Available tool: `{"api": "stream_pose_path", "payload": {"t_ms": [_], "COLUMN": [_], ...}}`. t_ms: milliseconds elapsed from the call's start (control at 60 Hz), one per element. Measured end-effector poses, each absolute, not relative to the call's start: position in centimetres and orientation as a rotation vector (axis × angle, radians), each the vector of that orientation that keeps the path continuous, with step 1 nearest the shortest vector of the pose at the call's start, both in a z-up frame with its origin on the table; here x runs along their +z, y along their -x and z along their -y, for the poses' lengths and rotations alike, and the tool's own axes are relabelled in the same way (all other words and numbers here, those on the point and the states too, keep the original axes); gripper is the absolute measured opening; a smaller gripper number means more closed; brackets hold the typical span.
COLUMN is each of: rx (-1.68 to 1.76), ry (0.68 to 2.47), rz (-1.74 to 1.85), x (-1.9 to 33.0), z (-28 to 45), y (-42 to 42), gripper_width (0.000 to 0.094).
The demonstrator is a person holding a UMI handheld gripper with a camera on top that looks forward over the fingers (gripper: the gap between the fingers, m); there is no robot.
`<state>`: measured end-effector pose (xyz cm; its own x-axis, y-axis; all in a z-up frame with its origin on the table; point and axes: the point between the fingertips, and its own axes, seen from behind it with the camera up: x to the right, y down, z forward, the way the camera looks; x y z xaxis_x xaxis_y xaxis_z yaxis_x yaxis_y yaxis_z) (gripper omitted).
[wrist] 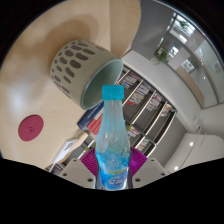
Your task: Pour water
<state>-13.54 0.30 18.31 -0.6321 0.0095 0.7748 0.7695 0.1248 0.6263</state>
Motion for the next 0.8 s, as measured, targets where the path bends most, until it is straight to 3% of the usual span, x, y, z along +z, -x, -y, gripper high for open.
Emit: {"api": "stream_pose_path", "payload": {"t_ms": [100,250,400,550,683,800], "rx": [-1.620,-1.620,-1.437,-1.048,-0.683,-0.339], "ry": [0.644,0.706,1.009,1.369,1.502,1.590], "rz": [1.833,1.814,1.585,1.136,0.729,0.405], "x": [17.7,16.9,18.1,22.6,27.2,26.8], "z": [-0.1,-0.1,-0.2,2.0,3.5,4.1], "y": [14.8,14.0,12.2,12.2,10.9,10.1], "gripper_width": [0.0363,0.0361,0.0373,0.0375,0.0385,0.0382]}}
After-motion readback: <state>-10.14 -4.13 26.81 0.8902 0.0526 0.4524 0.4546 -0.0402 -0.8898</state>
